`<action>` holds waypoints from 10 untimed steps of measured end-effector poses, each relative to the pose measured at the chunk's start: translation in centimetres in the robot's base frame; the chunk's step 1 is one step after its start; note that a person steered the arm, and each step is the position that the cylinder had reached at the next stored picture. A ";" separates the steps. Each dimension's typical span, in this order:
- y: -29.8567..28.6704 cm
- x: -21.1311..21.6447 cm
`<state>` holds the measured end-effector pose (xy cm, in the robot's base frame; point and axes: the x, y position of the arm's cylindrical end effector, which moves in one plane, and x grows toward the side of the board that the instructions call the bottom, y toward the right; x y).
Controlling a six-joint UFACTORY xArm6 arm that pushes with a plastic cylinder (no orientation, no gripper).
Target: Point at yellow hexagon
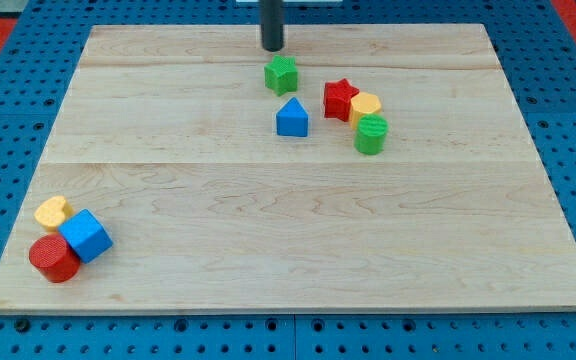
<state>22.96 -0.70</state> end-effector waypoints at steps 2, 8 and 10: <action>1.0 0.2; 11.7 6.2; 11.2 9.2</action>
<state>32.14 10.54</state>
